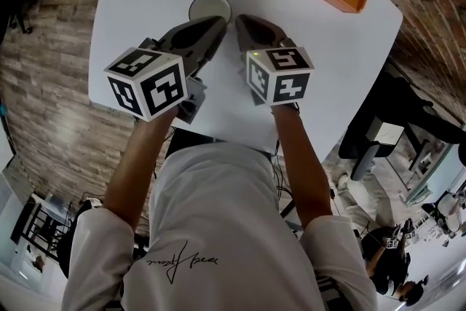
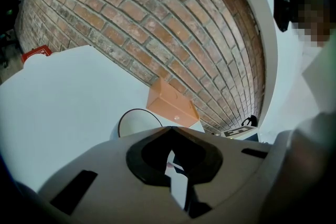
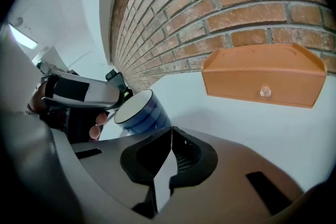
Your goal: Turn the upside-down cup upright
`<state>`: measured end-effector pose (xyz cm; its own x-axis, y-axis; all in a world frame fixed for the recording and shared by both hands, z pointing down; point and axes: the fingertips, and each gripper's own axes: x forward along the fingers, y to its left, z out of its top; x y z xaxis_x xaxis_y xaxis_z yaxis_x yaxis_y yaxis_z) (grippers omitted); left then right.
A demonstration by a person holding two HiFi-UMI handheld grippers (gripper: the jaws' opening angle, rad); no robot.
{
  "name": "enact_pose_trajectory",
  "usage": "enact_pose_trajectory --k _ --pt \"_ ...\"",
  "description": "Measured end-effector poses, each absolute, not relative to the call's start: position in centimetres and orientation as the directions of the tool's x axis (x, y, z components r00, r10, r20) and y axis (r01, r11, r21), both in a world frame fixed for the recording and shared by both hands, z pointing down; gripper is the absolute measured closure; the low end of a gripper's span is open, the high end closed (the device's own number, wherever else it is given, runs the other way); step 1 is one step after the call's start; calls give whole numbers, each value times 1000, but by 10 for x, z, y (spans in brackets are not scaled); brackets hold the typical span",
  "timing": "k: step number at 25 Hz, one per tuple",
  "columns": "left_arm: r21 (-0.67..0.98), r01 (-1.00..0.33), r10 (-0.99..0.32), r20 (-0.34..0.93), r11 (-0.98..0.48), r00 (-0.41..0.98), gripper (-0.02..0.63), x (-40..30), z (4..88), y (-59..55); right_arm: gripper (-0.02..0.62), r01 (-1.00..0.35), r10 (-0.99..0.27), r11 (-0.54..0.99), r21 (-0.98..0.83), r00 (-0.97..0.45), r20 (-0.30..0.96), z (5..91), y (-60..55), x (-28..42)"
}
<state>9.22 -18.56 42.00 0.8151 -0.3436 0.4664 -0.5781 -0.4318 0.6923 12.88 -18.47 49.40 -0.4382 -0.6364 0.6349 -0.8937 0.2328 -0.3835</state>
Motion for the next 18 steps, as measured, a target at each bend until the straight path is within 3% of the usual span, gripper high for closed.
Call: enact_pose_trajectory --k 18 --pt "695 -607 -409 461 -386 788 597 65 405 -155 574 -903 -674 243 -353 -419 609 461 -150 122"
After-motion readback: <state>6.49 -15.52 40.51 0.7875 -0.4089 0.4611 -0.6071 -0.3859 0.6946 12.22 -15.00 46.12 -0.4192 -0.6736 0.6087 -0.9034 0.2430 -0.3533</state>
